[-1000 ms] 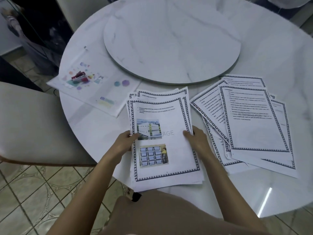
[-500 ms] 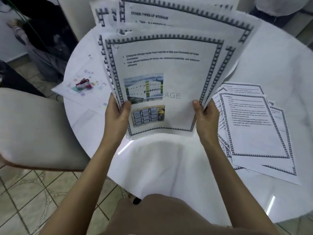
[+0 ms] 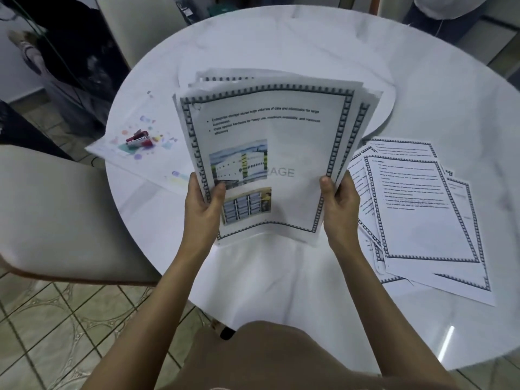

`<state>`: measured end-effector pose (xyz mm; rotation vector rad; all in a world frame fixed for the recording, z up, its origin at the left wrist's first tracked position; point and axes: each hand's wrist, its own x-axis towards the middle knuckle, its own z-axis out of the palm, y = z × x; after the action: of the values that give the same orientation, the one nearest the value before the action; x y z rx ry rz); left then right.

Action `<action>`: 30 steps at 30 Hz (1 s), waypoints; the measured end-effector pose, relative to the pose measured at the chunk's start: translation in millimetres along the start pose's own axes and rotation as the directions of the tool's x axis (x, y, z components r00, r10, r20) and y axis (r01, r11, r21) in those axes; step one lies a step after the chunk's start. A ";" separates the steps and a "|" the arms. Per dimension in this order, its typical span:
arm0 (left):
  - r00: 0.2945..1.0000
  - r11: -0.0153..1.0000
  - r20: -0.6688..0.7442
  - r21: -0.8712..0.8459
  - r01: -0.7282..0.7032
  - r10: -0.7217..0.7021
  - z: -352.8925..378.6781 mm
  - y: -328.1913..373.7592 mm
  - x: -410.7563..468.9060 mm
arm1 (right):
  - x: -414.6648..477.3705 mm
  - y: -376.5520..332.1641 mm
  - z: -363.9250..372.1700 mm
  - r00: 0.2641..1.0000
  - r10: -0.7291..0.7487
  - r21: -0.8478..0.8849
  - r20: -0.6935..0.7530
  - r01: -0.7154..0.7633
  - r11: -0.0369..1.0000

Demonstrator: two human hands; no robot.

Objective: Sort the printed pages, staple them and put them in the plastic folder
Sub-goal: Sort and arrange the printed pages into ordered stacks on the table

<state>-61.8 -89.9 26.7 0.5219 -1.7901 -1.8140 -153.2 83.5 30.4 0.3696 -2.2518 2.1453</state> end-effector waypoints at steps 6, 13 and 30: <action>1.000 1.000 -0.020 0.001 -0.020 0.020 -8.3 -6.4 -4.5 | -2.6 5.2 -2.4 0.999 0.026 0.028 -0.030 -0.025 0.999; 0.996 0.993 -0.008 0.077 0.091 -0.091 -9.0 -30.2 -19.5 | -16.5 21.2 0.6 0.994 0.112 0.019 0.005 -0.112 0.994; 0.997 0.988 0.000 0.130 0.081 -0.081 -8.3 -30.5 -23.5 | -26.7 22.4 4.5 0.992 0.125 0.002 -0.017 -0.125 0.992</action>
<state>-41.4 -82.7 -6.2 0.6493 -1.9250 -1.7610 -130.5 84.2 3.6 0.2154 -2.3236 2.1978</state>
